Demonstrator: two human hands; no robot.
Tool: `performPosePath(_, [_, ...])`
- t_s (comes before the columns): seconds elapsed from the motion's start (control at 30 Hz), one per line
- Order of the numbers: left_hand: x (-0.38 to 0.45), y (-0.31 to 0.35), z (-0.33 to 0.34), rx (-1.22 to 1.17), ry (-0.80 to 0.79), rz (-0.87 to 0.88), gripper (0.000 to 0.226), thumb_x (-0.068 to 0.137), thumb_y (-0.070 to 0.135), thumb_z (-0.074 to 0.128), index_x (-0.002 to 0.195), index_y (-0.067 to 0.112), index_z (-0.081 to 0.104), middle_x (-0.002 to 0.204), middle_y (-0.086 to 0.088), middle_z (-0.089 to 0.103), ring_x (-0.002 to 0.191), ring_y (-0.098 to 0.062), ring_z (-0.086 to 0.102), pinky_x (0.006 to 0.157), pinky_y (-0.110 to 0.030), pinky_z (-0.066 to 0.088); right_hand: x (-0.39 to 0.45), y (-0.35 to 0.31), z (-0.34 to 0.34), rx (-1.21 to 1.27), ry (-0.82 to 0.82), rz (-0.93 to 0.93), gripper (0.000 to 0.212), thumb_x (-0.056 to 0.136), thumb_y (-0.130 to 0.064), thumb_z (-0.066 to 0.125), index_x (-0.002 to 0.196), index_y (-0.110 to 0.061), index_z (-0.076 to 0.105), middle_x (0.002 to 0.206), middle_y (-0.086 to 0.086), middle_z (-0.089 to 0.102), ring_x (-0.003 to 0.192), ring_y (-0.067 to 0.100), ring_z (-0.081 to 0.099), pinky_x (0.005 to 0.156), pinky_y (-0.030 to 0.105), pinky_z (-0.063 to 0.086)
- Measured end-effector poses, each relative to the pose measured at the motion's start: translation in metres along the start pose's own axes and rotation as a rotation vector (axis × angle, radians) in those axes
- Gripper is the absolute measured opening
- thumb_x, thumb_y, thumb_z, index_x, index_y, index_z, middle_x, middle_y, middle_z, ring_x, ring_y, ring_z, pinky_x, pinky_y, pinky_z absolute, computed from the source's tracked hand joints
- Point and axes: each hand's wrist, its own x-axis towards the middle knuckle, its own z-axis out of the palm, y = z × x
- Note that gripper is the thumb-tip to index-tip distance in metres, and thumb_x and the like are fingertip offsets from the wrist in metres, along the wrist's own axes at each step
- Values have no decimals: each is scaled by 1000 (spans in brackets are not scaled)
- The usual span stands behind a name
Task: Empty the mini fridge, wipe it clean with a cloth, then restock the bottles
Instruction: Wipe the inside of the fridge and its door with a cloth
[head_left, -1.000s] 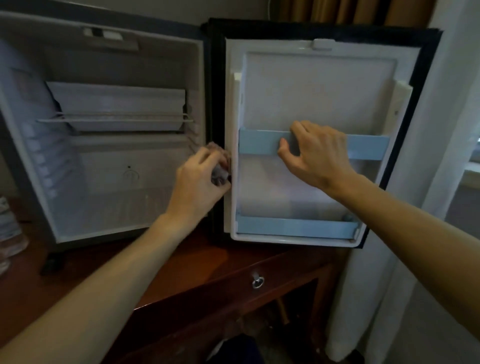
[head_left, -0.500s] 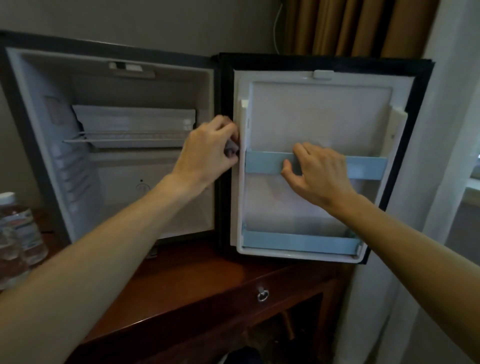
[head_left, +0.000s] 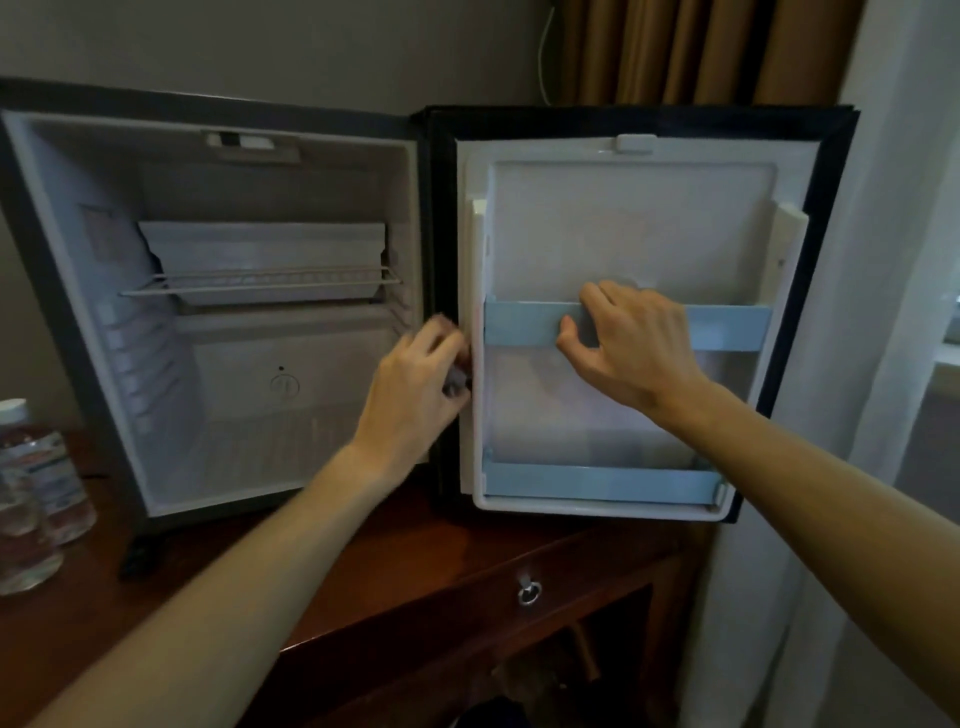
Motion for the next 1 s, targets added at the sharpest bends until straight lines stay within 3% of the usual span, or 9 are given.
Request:
performPosePath(0.13, [-41, 2, 24, -1, -89, -49, 39, 77, 14, 82, 113, 15, 66, 126, -1, 59, 107, -22, 59, 88, -35, 57, 0, -1, 0, 12, -6, 3, 35, 93, -44, 45, 73, -16, 42, 66, 2, 47, 54, 23, 43, 53, 31, 30])
performPosePath(0.3, [-17, 0, 5, 53, -103, 34, 31, 76, 15, 80, 103, 16, 66, 120, -1, 61, 96, -21, 61, 77, -34, 58, 1, 0, -1, 17, -14, 5, 35, 93, -44, 45, 73, -16, 43, 66, 1, 46, 54, 21, 41, 52, 31, 32])
performPosePath(0.5, [68, 1, -47, 25, 116, 67, 26, 77, 12, 78, 100, 13, 67, 117, -3, 63, 97, -22, 61, 82, -34, 52, 0, 0, 0, 20, -13, 6, 35, 93, -44, 45, 73, -16, 43, 65, 1, 44, 53, 20, 40, 52, 31, 31])
performPosePath(0.63, [97, 5, -59, 8, 224, 24, 27, 79, 12, 78, 103, 13, 68, 114, -4, 66, 97, -21, 60, 84, -26, 45, 0, 1, -1, 22, -2, 4, 34, 93, -44, 45, 73, -16, 42, 66, 1, 45, 53, 19, 38, 54, 30, 27])
performPosePath(0.73, [79, 5, -46, -21, 199, 13, 27, 79, 10, 79, 103, 14, 67, 112, -3, 65, 99, -20, 61, 86, -30, 51, 0, 1, -1, 19, -1, -2, 35, 94, -44, 45, 72, -17, 41, 65, 1, 46, 53, 19, 36, 55, 29, 26])
performPosePath(0.9, [11, 6, -7, -83, 125, -80, 30, 77, 11, 82, 103, 14, 68, 112, -2, 64, 101, -18, 61, 86, -26, 50, 0, -1, -1, 22, 4, 8, 34, 92, -43, 47, 71, -17, 40, 65, 0, 43, 53, 20, 38, 54, 29, 27])
performPosePath(1.0, [-37, 10, 21, -115, 31, -148, 31, 74, 11, 84, 101, 14, 68, 112, 0, 64, 103, -17, 60, 86, -34, 55, 1, 0, -2, 13, -4, 8, 35, 93, -43, 47, 71, -16, 40, 64, -2, 40, 52, 20, 39, 53, 29, 26])
